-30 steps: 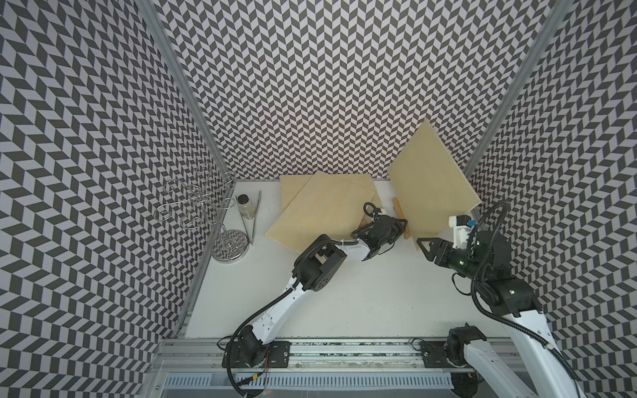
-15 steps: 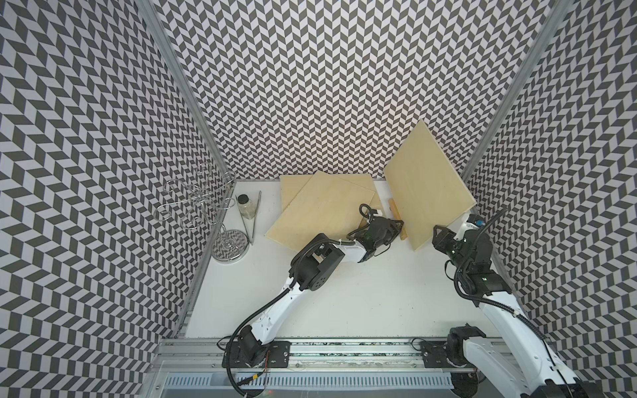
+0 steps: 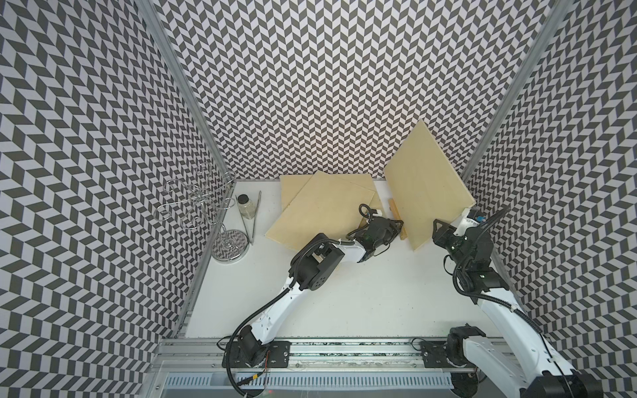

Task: Assemble the easel
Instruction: Adjust the drawing board on the easel.

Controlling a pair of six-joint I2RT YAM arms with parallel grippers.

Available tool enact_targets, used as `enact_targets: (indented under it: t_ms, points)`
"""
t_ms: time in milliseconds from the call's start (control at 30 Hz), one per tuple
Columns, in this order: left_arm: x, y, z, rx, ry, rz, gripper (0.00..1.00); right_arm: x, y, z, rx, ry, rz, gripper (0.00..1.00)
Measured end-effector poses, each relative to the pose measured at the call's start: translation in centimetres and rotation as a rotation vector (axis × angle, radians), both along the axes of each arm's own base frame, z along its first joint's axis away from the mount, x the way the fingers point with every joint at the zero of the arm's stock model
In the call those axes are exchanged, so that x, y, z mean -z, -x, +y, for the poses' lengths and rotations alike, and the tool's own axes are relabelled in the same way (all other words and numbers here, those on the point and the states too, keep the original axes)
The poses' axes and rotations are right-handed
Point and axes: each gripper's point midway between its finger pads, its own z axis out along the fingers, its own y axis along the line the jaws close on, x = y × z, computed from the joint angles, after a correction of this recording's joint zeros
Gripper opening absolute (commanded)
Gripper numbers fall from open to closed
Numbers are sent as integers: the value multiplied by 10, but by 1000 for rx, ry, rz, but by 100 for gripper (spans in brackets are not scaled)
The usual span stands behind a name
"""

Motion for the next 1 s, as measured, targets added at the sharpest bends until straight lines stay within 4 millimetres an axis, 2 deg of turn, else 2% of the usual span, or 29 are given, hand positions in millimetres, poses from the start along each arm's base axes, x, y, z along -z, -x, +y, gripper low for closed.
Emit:
enact_targets:
  t_ms: [100,167,400,733,1000]
  points:
    - [0,0,0,3,-1,-2,0,10,2,-2,17,-6,-12,49]
    - [0,0,0,4,-3,-4,0,9,0,-3,25,-12,-28,48]
    - [1,0,1,10,3,-7,0,-15,-13,4,-8,-34,-145,44]
    - [1,-2,4,8,6,-12,0,-5,-21,4,-11,-54,-123,15]
    - [1,-2,4,18,-3,-21,0,-1,-10,8,-39,-42,-132,7]
